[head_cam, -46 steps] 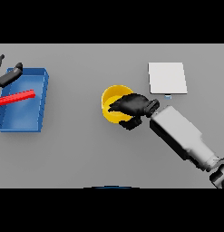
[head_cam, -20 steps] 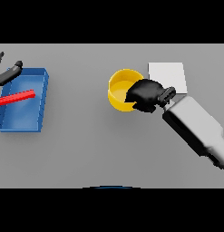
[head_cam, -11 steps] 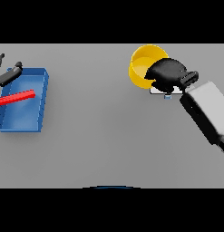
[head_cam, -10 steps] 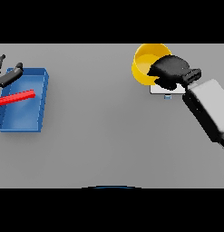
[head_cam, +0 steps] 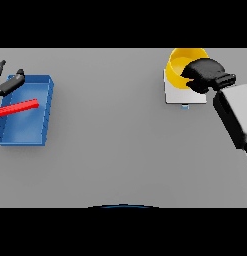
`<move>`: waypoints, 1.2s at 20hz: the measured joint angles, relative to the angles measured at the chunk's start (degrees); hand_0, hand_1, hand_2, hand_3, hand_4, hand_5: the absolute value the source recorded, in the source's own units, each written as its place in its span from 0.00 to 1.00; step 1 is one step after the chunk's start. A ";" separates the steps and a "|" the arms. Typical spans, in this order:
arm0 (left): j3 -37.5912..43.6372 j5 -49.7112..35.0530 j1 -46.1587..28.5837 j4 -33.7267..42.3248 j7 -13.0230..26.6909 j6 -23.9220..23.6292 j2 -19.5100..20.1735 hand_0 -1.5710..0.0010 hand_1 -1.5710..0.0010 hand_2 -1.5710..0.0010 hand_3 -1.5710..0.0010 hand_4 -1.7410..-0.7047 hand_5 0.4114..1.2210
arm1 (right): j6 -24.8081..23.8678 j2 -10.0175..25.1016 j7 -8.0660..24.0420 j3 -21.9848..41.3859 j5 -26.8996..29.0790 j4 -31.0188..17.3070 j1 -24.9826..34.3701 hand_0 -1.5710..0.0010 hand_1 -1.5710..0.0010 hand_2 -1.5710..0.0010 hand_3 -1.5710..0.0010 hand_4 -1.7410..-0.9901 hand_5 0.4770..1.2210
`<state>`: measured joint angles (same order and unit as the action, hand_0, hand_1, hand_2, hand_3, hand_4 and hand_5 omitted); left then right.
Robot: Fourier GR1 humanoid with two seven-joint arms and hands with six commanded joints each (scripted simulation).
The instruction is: Pick up the red beaker and tilt it to pour out 1 green nut into yellow bowl. Pick up the yellow bowl and place it on the metallic measuring scale.
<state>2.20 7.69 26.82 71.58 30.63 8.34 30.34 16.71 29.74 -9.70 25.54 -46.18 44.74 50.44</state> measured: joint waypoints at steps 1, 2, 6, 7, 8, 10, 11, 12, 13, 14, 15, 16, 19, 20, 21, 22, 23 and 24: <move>-0.09 0.25 0.66 -1.01 0.16 -0.03 -0.16 1.00 1.00 1.00 1.00 0.85 0.48 | -0.91 -0.18 -0.58 0.00 -0.25 -1.63 0.33 0.00 0.00 0.09 0.18 0.00 1.00; 0.00 0.21 0.41 -0.92 -0.05 0.07 0.02 1.00 1.00 1.00 1.00 0.85 0.48 | -1.68 -0.62 -0.68 0.02 -0.39 -2.99 0.33 0.00 0.00 0.10 0.16 0.00 1.00; 0.00 0.63 0.25 -1.59 -0.56 0.15 0.41 1.00 1.00 1.00 1.00 0.86 0.49 | -2.04 -1.65 -0.84 -0.29 0.19 -5.70 0.55 0.00 0.00 0.12 0.12 0.00 1.00; 0.12 0.41 -0.11 -0.60 -0.33 0.23 0.71 1.00 1.00 1.00 1.00 0.86 0.48 | -2.35 -1.59 -1.19 -0.23 0.19 -6.33 0.08 0.00 0.00 0.12 0.11 0.00 1.00; 0.37 0.20 0.31 -0.74 0.75 0.37 0.86 1.00 1.00 1.00 1.00 0.86 0.48 | -3.00 -2.31 -0.50 -0.27 -0.07 -7.65 0.77 0.00 0.00 0.12 0.11 0.00 1.00; 0.10 0.32 1.04 -1.51 0.41 0.80 0.78 1.00 1.00 1.00 1.00 0.87 0.47 | -3.09 -2.30 -1.44 -0.01 -0.22 -8.87 0.64 0.00 0.00 0.12 0.10 0.00 1.00; -0.01 0.33 0.84 -1.40 -0.22 0.79 0.68 1.00 1.00 1.00 1.00 0.87 0.46 | -2.90 -2.26 -1.80 0.05 -0.21 -9.38 0.91 0.00 0.00 0.13 0.08 0.00 1.00; -0.02 0.23 0.52 -0.66 0.11 0.77 0.75 1.00 1.00 1.00 1.00 0.87 0.46 | -2.84 -2.56 -2.02 0.02 -0.08 -9.73 1.17 0.00 0.00 0.11 0.12 0.00 1.00; -0.27 0.05 0.23 -0.76 0.58 1.11 0.41 1.00 1.00 1.00 1.00 0.87 0.45 | -2.68 -2.79 -1.59 -0.06 -0.03 -10.11 1.50 0.00 0.05 0.09 0.21 0.00 1.00; -0.42 0.49 -0.12 -0.68 0.25 0.87 0.55 1.00 1.00 1.00 1.00 0.87 0.45 | -3.03 -2.41 -2.36 -0.28 0.02 -10.80 1.60 0.01 0.09 0.15 0.29 0.08 1.00; -0.20 0.28 0.30 -0.51 0.43 0.91 0.70 1.00 1.00 1.00 1.00 0.87 0.45 | -2.23 -2.61 -1.13 -0.30 0.06 -10.63 1.73 0.06 0.18 0.25 0.39 0.14 0.90; -0.24 -0.15 0.27 -0.16 0.64 1.19 0.48 1.00 1.00 1.00 1.00 0.87 0.45 | -2.18 -2.71 -1.11 -0.30 0.21 -10.53 1.49 0.15 0.28 0.36 0.48 0.20 0.80; -0.20 0.05 0.43 -0.69 1.03 0.73 0.17 1.00 1.00 1.00 1.00 0.87 0.44 | -0.45 -2.90 -0.06 -1.47 1.91 -10.13 0.87 0.52 0.57 0.63 0.70 0.30 0.60; -0.13 -0.16 0.01 0.21 0.44 0.43 0.02 1.00 1.00 1.00 1.00 0.87 0.44 | -0.13 -3.13 0.22 -1.83 2.21 -10.62 1.22 0.61 0.65 0.70 0.75 0.33 0.56; 0.04 -0.19 0.42 -0.45 0.58 0.51 0.09 1.00 1.00 1.00 1.00 0.87 0.43 | 0.33 -2.79 0.14 -2.12 2.43 -10.80 1.60 0.69 0.71 0.76 0.80 0.34 0.52; 0.27 -0.34 -0.25 -0.63 0.15 0.74 0.36 1.00 1.00 1.00 1.00 0.88 0.42 | 0.77 -3.07 0.09 -2.11 2.70 -10.64 1.31 0.75 0.76 0.81 0.84 0.35 0.50; 0.17 -0.13 0.08 -0.51 0.50 0.95 0.73 1.00 1.00 1.00 1.00 0.88 0.42 | 0.93 -2.92 0.03 -1.97 2.45 -10.84 1.77 0.80 0.81 0.85 0.87 0.37 0.48; 0.02 -0.12 0.12 -0.74 0.34 0.94 0.45 1.00 1.00 1.00 1.00 0.88 0.42 | 0.48 -2.98 -0.36 -1.74 2.26 -11.15 1.10 0.84 0.84 0.88 0.89 0.39 0.47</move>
<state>2.23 7.57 26.93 70.84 30.97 9.28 30.79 17.18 26.76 -10.06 23.80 -43.92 33.59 51.54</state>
